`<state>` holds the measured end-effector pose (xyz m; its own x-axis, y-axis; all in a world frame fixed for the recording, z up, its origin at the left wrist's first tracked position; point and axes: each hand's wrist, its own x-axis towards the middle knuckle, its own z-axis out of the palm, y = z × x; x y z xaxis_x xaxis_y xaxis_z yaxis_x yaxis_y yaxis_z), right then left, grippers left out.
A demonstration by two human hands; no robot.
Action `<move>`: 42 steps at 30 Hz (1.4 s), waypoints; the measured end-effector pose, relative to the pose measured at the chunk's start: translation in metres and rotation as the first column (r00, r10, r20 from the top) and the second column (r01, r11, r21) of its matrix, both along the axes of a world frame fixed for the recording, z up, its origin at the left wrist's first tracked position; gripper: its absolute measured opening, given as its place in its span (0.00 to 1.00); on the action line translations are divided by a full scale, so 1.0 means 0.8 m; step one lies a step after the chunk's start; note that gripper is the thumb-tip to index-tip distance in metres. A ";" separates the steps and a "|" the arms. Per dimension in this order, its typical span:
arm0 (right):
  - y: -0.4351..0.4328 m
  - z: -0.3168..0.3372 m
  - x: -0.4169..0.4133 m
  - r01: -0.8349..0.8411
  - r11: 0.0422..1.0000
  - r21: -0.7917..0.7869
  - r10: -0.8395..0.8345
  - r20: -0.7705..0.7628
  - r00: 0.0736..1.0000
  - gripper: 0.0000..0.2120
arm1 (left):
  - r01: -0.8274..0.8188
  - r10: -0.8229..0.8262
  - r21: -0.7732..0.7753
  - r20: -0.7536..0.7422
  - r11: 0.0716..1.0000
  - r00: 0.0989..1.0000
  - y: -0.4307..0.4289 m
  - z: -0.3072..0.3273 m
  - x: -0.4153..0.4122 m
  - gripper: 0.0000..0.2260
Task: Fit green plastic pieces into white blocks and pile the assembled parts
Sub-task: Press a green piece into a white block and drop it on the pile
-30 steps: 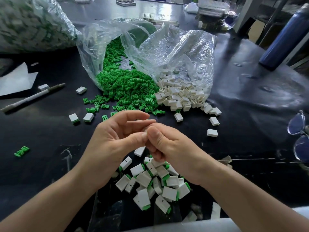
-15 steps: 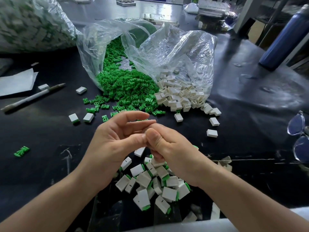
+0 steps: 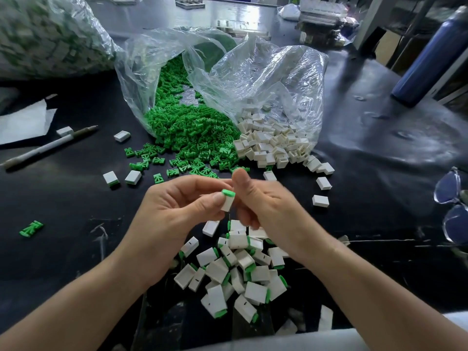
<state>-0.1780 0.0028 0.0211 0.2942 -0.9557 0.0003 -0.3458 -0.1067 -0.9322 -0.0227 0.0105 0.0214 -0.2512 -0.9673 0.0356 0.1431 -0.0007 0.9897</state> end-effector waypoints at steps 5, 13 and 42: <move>-0.026 -0.005 -0.030 0.245 0.935 -0.256 -0.319 -0.307 0.897 0.15 | 0.018 -0.018 -0.001 0.096 1.000 0.995 0.004 0.004 -0.002 0.13; -0.050 -0.023 -0.049 0.302 0.882 -0.362 -0.455 -0.486 0.746 0.11 | 0.177 -0.175 0.011 0.227 0.984 0.958 0.009 0.003 -0.002 0.13; -0.026 -0.012 -0.011 0.085 0.996 -0.038 -0.083 0.032 0.996 0.08 | -0.207 0.197 0.010 0.276 0.978 0.941 -0.008 -0.008 -0.002 0.04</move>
